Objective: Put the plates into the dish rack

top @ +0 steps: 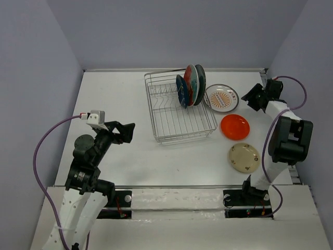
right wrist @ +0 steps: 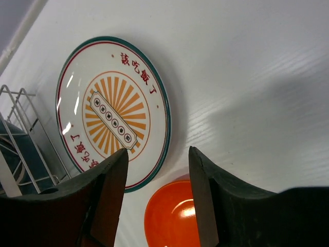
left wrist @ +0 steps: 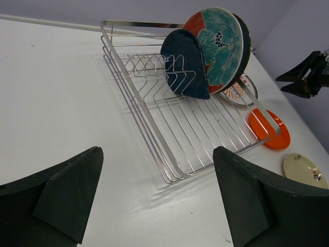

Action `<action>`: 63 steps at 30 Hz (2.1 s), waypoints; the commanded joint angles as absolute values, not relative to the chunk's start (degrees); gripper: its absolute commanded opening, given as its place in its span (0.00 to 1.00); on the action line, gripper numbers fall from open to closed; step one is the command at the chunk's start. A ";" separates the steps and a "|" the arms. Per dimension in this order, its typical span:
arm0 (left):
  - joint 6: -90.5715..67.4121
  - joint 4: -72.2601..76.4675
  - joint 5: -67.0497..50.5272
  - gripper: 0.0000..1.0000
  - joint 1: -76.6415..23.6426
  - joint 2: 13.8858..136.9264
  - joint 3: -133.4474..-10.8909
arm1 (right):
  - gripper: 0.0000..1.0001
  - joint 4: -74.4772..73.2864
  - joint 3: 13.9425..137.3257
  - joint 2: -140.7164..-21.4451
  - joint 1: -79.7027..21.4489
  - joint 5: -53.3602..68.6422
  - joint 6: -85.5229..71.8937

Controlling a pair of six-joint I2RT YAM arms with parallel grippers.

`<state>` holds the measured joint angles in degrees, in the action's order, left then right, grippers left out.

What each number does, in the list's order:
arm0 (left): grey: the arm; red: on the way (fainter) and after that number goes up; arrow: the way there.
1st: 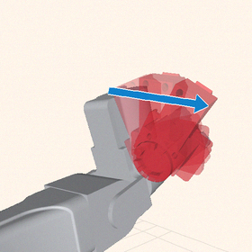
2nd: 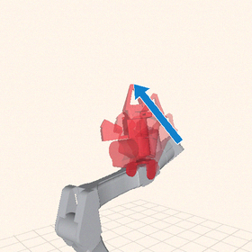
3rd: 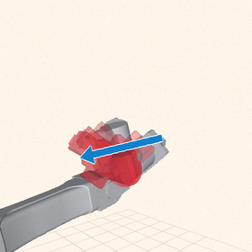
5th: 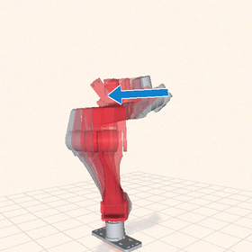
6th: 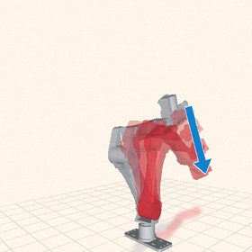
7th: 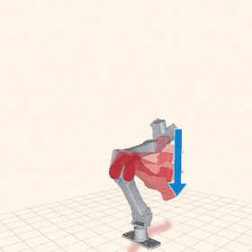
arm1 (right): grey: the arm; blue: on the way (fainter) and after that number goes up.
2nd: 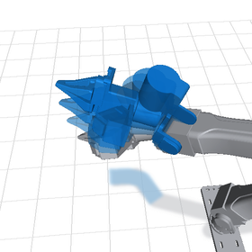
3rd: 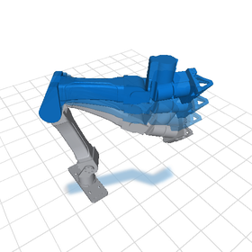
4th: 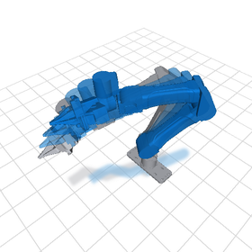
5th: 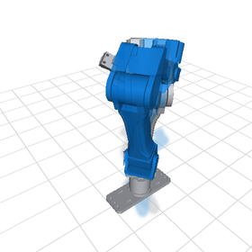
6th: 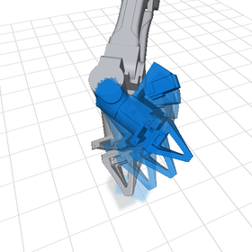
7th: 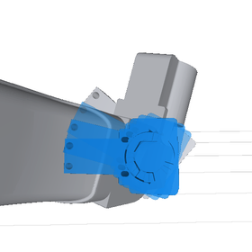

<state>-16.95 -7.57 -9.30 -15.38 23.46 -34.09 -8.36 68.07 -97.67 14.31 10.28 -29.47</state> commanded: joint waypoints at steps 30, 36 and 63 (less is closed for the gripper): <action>-16.52 -5.27 -9.14 0.99 -16.17 22.24 -33.22 | 0.07 1.49 70.67 -89.24 15.04 1.51 -37.81; -16.87 -5.19 -8.96 0.99 -16.08 21.71 -33.13 | 0.07 0.18 74.96 -75.06 0.97 -11.58 -27.77; -16.79 -5.89 -7.21 0.99 -16.61 20.39 -33.14 | 0.07 -19.95 121.73 -115.66 -43.94 -60.99 6.94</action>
